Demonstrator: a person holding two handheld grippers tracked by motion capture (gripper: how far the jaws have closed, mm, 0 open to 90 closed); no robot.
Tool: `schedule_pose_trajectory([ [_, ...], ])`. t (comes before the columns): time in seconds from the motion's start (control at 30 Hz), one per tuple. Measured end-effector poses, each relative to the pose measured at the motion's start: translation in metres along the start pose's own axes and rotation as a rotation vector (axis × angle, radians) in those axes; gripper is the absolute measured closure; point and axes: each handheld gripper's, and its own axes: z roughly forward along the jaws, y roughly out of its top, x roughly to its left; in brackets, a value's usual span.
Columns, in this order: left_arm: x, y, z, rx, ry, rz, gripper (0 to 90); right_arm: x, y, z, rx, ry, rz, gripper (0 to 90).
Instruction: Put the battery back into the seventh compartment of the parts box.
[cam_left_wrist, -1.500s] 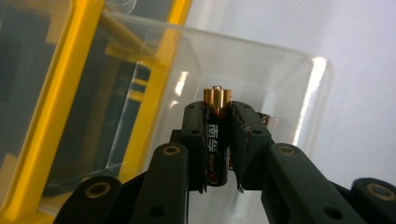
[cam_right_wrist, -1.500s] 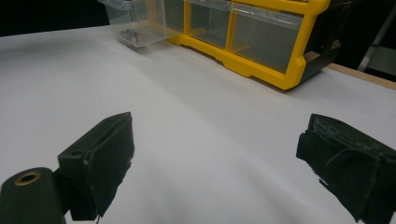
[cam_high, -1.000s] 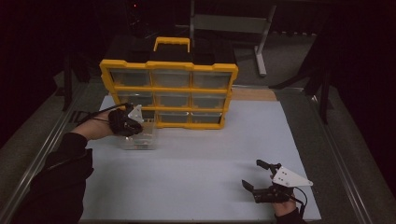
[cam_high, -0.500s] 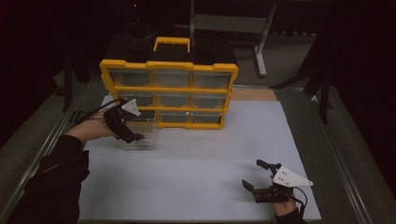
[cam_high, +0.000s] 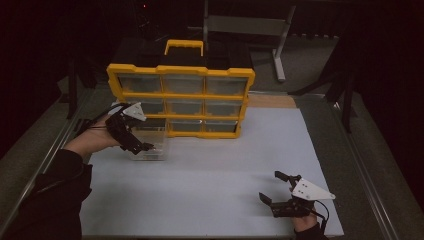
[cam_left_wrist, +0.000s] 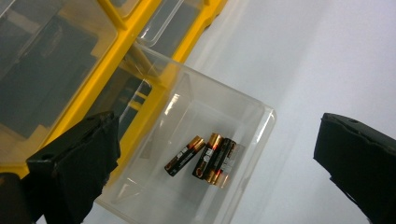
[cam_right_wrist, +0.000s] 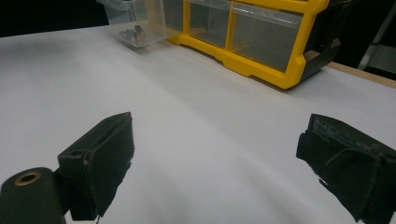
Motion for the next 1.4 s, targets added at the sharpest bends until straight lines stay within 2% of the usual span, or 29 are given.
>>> schedule_pose_trajectory([
  [0.13, -0.007, -0.004, -0.003, -0.018, 0.004, -0.006, 0.0, 0.000, 0.000, 0.000, 0.000, 0.001, 0.004, 8.9],
  [0.3, -0.014, -0.011, -0.008, -0.059, 0.017, -0.044, 0.0, 0.000, 0.000, 0.000, -0.001, 0.002, 0.004, 8.9],
  [0.33, -0.016, -0.013, -0.009, -0.067, 0.035, -0.055, 0.0, 0.000, 0.000, 0.000, -0.002, 0.001, 0.005, 8.9],
  [0.6, -0.035, -0.026, -0.013, -0.131, 0.079, -0.100, 0.0, 0.000, 0.000, 0.000, -0.003, 0.003, 0.001, 9.0],
  [0.83, -0.049, -0.037, -0.014, -0.176, 0.076, -0.128, 0.0, 0.000, 0.001, -0.001, -0.006, 0.001, 0.000, 8.9],
  [0.97, -0.057, -0.044, -0.013, -0.192, 0.090, -0.140, 0.0, 0.000, 0.001, -0.001, -0.008, -0.001, 0.002, 8.9],
  [1.03, -0.061, -0.048, -0.013, -0.212, 0.080, -0.149, 0.0, 0.000, 0.001, -0.001, -0.008, -0.002, 0.000, 8.9],
  [1.17, -0.072, -0.054, -0.011, -0.221, 0.104, -0.165, 0.0, 0.000, 0.001, -0.001, -0.007, -0.003, 0.000, 9.0],
  [1.3, -0.084, -0.060, -0.008, -0.224, 0.103, -0.166, 0.0, 0.000, 0.001, -0.001, -0.007, -0.001, -0.001, 9.0],
  [1.4, -0.090, -0.065, -0.005, -0.246, 0.097, -0.181, 0.0, 0.000, 0.001, -0.001, -0.006, -0.002, -0.002, 8.9],
])
